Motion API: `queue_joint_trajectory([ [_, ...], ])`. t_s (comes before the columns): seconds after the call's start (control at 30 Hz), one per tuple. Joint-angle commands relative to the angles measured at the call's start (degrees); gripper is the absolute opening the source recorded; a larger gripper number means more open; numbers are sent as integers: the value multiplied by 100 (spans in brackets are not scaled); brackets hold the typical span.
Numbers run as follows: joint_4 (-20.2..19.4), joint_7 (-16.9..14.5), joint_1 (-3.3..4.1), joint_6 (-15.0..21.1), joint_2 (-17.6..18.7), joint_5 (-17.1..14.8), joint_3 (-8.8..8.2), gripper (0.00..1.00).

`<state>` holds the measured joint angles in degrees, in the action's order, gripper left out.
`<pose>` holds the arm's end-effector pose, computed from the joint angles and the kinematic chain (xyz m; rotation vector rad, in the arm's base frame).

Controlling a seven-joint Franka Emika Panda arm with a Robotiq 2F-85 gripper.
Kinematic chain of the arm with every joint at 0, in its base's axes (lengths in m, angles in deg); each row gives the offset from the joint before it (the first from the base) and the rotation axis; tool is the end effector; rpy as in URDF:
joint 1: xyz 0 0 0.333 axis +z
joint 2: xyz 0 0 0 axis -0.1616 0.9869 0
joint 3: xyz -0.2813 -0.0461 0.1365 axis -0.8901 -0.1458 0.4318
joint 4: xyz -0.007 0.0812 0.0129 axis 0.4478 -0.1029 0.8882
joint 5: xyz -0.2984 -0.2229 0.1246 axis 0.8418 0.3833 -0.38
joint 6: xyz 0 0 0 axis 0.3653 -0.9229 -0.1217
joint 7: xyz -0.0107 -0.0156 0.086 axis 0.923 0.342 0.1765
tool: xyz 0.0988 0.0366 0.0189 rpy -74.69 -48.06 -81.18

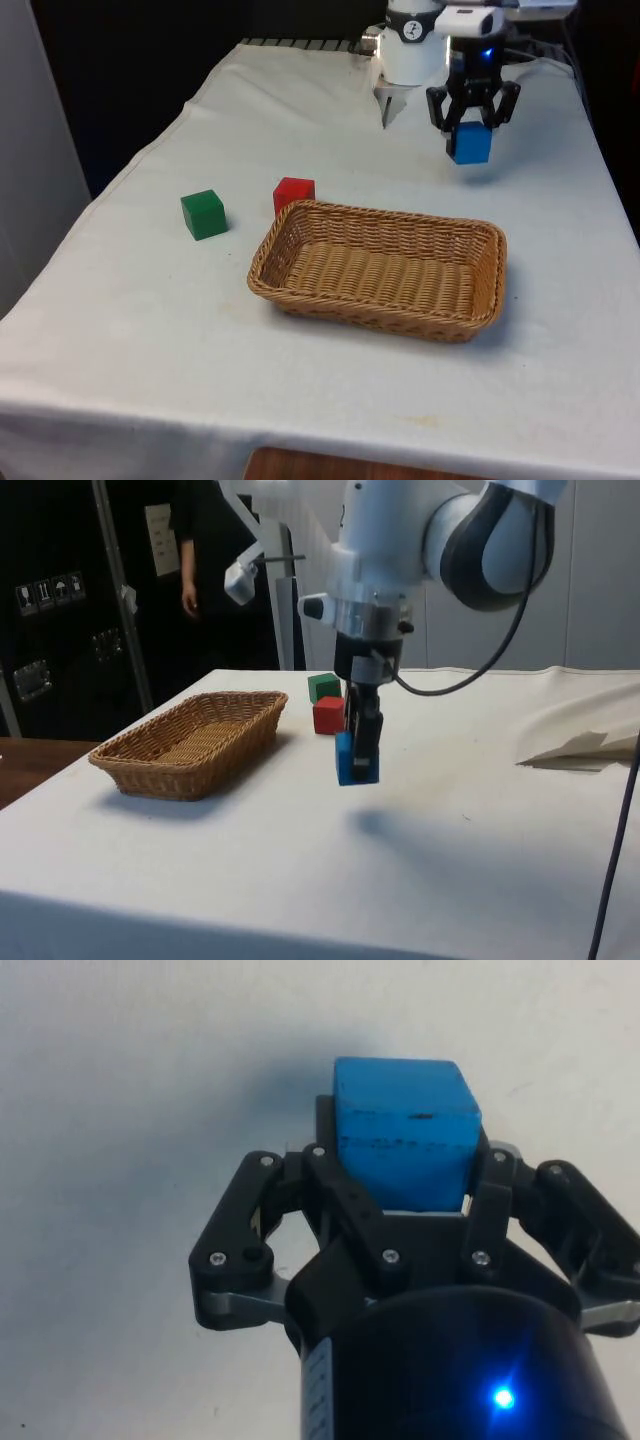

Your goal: Pick up the blue cube and place it into the basket.

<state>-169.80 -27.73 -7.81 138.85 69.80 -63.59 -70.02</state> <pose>0.4055 0.1061 0.2148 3.0387 0.6063 0.3019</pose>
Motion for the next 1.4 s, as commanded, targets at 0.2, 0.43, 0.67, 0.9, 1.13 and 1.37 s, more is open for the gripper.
queue_joint_trajectory([
  [0.2, 40, -57, 29, -258, -281, -195, 69, 2],
  [0.43, 155, -74, 40, -493, -510, -241, 52, 2],
  [0.67, 378, -92, 40, -773, -676, -281, 29, 2],
  [0.9, 659, -149, 29, -1008, -716, -338, -17, 2],
  [1.13, 900, -160, 29, -1180, -710, -350, -57, 2],
  [1.37, 1197, -178, 23, -1375, -688, -355, -103, 2],
])
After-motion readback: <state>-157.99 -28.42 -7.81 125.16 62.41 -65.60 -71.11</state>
